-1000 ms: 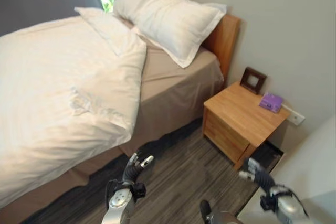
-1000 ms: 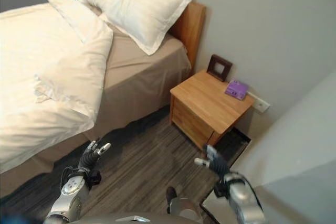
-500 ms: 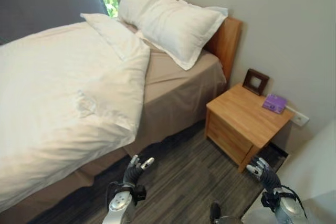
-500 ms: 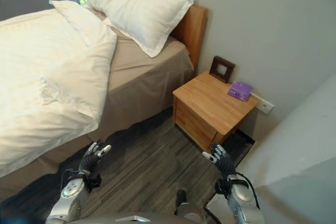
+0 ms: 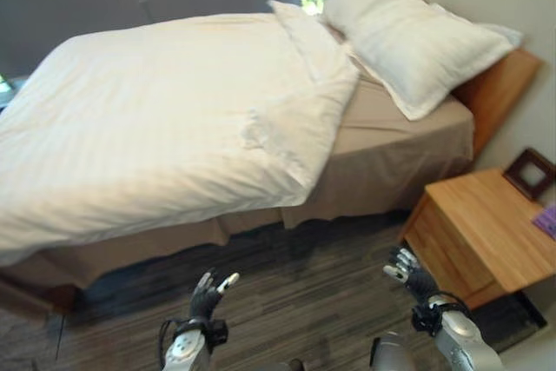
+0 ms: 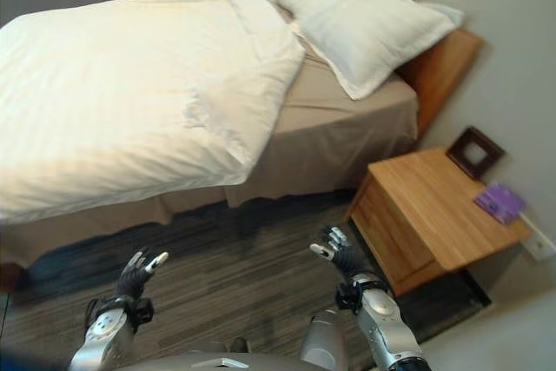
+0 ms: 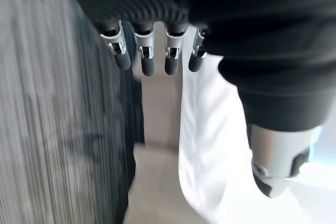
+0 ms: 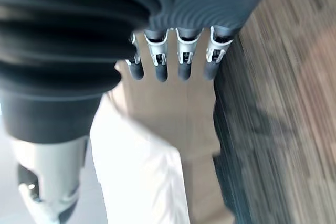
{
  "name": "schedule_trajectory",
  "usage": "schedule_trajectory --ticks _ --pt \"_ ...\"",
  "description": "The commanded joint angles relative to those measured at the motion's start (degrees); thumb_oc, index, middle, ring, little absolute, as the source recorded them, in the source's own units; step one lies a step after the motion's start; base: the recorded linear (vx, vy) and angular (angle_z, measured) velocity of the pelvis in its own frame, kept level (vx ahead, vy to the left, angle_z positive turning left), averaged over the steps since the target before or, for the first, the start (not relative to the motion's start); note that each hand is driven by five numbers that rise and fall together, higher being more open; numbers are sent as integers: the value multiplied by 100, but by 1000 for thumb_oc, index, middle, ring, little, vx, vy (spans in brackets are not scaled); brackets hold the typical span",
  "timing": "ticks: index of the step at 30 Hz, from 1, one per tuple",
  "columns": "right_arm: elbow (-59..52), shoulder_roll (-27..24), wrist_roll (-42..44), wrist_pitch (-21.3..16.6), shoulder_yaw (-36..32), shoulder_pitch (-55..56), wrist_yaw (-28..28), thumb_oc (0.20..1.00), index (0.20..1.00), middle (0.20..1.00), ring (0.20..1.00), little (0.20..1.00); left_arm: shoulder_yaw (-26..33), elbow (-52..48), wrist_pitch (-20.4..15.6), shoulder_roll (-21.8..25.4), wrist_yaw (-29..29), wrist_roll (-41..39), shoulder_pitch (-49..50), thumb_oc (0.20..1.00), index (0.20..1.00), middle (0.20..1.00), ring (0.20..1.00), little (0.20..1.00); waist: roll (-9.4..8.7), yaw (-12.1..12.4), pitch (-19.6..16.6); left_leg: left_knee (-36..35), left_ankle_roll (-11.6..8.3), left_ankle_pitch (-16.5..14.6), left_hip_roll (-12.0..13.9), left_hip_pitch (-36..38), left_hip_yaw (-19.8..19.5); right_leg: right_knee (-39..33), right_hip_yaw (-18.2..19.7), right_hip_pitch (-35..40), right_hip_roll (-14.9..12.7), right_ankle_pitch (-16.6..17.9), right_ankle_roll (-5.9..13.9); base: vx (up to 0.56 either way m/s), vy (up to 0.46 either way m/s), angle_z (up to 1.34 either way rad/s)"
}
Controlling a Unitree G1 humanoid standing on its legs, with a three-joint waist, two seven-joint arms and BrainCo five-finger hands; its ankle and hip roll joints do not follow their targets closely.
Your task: Making the bed.
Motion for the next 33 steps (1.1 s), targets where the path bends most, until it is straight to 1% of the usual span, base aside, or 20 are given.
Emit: schedule_trajectory --ticks 1,3,4,5,7,9,13,14,16,18,19,20,21,22,23,24,26,27,30,33 --pt "-318 -223 110 -260 -151 -40 46 1000 1000 1000 1000 1000 19 -203 -219 70 -82 -32 -605 1000 1000 1000 1000 1000 -45 -447 109 -567 -581 134 36 738 -382 -1574 31 707 415 493 -12 290 8 103" --pt "-364 -261 160 -275 -215 46 71 1000 1000 1000 1000 1000 -25 -96 -249 67 -82 -4 -714 1000 1000 1000 1000 1000 -134 -528 98 -609 -625 63 -69 857 -553 -2206 -33 697 435 651 42 232 -11 101" --pt "-365 -264 160 -275 -217 49 72 1000 1000 1000 1000 1000 -28 -93 -252 64 -83 -4 -715 1000 1000 1000 1000 1000 -111 -544 110 -615 -629 50 -43 881 -572 -2241 -64 742 451 658 37 298 -69 104" --pt "-423 -291 163 -266 -247 86 78 1000 1000 1000 1000 1000 -47 -78 -244 67 -68 63 -771 1000 1000 1000 1000 1000 -152 -564 99 -656 -688 -16 -70 1065 -630 -2681 -604 686 352 843 134 286 -77 85" --pt "-401 -312 169 -246 -317 168 101 1000 1000 1000 1000 1000 -80 -55 -215 15 -93 71 -749 1000 1000 1000 1000 1000 -200 -597 28 -565 -762 -161 -83 1279 -665 -2713 -1019 852 212 844 114 370 -135 53" --pt "-374 -321 153 -233 -330 206 103 1000 1000 1000 1000 1000 -75 -22 -211 -42 -111 44 -699 1000 1000 1000 1000 1000 -192 -591 -48 -559 -795 -197 -55 1352 -670 -2739 -1143 980 194 799 90 256 -123 52" --pt "-452 -449 136 -229 -258 133 145 1000 1000 1000 1000 1000 -12 -30 -173 -140 -99 -154 -530 1000 1000 1000 1000 1000 -75 -556 -266 -507 -1037 24 287 1430 -664 -2479 -1271 1082 394 510 -106 273 -200 38" --pt "-385 -515 134 -234 -162 -6 139 1000 1000 1000 1000 1000 -29 -31 -172 -110 -66 -130 -540 1000 1000 1000 1000 1000 -35 -540 -304 -360 -1146 157 426 1388 -632 -2464 -1273 1102 527 359 -195 266 -248 11" --pt "-360 -584 95 -235 -91 -101 120 1000 1000 1000 1000 1000 -48 -47 -193 -115 -44 -214 -573 1000 1000 1000 1000 1000 -5 -538 -297 -15 -1295 385 523 1287 -562 -2492 -1178 1180 666 260 -277 213 -198 -16" --pt "-363 -622 175 -259 -58 -171 126 1000 1000 1000 1000 1000 -50 -55 -231 -152 -21 -282 -638 1000 1000 1000 1000 1000 -11 -533 -256 647 -1522 790 531 1092 -462 -2605 -1142 1384 773 206 -361 146 -134 -39" --pt "-362 -623 176 -259 -58 -174 126 1000 1000 1000 1000 1000 -50 -53 -232 -153 -21 -282 -641 1000 1000 1000 1000 1000 -9 -534 -250 666 -1523 780 532 1086 -464 -2613 -1143 1391 775 210 -362 116 -126 -37" --pt "-389 -638 243 -269 -63 -167 137 1000 1000 1000 1000 1000 -85 -117 -250 -152 -18 -286 -676 1000 1000 1000 1000 1000 -52 -534 -210 1243 -1672 1055 526 855 -350 -2666 -1152 1513 772 179 -415 168 -219 -30" --pt "-415 -683 318 -282 -17 -156 162 1000 1000 1000 1000 1000 -140 -166 -290 -150 -30 -316 -754 1000 1000 1000 1000 1000 -220 -465 -67 2091 -1787 1352 466 375 -246 -2738 -1048 1743 699 147 -515 167 -217 -28" --pt "-414 -682 319 -282 -18 -157 162 1000 1000 1000 1000 1000 -141 -166 -290 -150 -30 -316 -756 1000 1000 1000 1000 1000 -213 -464 -63 2125 -1787 1334 473 360 -246 -2740 -1049 1744 707 149 -515 252 -290 -12" --pt "-397 -715 220 -260 -26 -80 123 1000 1000 1000 1000 1000 -243 -233 -268 -181 -31 -336 -802 1000 1000 1000 1000 1000 -353 -400 7 2282 -1571 1204 639 -53 103 -2819 -995 1942 634 56 -572 207 -194 -9" --pt "-350 -736 137 -248 -33 -71 64 1000 1000 1000 1000 1000 -299 -222 -237 -206 -41 -310 -842 1000 1000 1000 1000 1000 -426 -406 24 2063 -1416 1026 746 -321 374 -2872 -1013 2030 527 68 -539 300 -210 4" --pt "-316 -749 102 -248 -91 -70 -5 1000 1000 1000 1000 1000 -403 -154 -209 -207 -98 -197 -905 1000 1000 1000 1000 1000 -377 -392 -26 1085 -1300 723 913 -488 785 -3047 -995 2216 552 55 -448 276 -15 13" --pt "-350 -745 76 -275 -110 -62 -26 1000 1000 1000 1000 1000 -461 -142 -216 -208 -107 -96 -891 1000 1000 1000 1000 1000 -312 -382 -64 497 -1323 761 906 -494 812 -3099 -949 2279 575 28 -391 262 58 10" --pt "-391 -723 -24 -279 -136 -14 -25 1000 1000 1000 1000 1000 -470 -142 -227 -202 -129 -82 -787 1000 1000 1000 1000 1000 -149 -416 -97 197 -1414 1022 889 -294 698 -3005 -858 2289 633 -88 -389 148 70 -24" --pt "-330 -675 -103 -259 -137 -27 -34 1000 1000 1000 1000 1000 -535 -153 -202 -207 -243 -60 -766 1000 1000 1000 1000 1000 -49 -484 -202 -344 -1357 878 813 92 766 -3051 -762 2344 649 -86 -370 125 95 -52"
